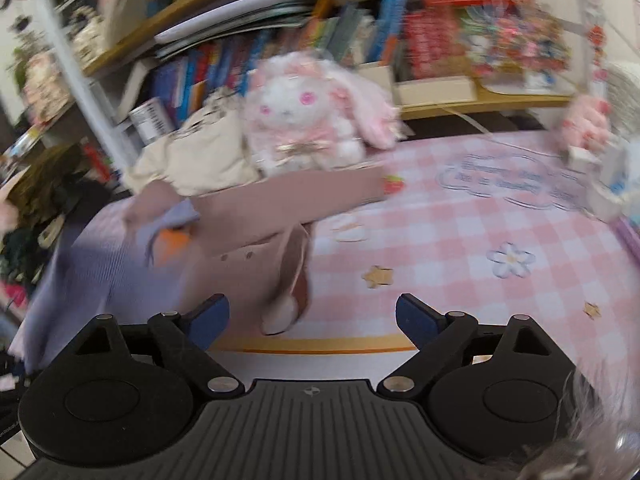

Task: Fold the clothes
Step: 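Grasp the folded sweater edges with both grippers and lift it, then shake the lifted sweater open with both grippers and lower it flat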

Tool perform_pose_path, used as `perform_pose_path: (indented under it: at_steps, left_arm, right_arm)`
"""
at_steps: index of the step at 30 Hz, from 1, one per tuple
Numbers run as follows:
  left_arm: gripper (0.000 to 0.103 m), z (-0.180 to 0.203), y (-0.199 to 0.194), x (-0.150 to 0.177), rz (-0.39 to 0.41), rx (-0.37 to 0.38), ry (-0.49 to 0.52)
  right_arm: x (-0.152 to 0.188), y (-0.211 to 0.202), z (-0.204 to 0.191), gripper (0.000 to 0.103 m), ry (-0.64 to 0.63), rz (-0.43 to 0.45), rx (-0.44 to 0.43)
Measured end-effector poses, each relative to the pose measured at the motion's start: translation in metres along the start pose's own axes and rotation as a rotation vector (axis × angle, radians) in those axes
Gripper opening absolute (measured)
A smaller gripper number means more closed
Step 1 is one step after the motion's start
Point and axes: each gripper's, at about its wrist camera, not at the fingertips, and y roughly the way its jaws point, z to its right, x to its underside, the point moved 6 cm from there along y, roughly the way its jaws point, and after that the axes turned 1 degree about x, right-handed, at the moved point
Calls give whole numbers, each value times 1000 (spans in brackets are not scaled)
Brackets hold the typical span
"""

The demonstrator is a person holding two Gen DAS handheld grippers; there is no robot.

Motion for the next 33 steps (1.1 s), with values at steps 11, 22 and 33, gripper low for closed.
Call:
perform_pose_path:
  at_steps: [11,22,33]
  left_arm:
    - [32,-89,-25,83,-229,-250,-496]
    - [70,-86,-74,90,-203,-122,-544]
    - [69,-149,-16,98,-260,-136,-667]
  right_arm:
    - [22,46,-78,92,-210,-195,-170]
    - [64,75,-123,45,-331,-327,-210]
    - [79,61,-132,19,-274,-338,-134]
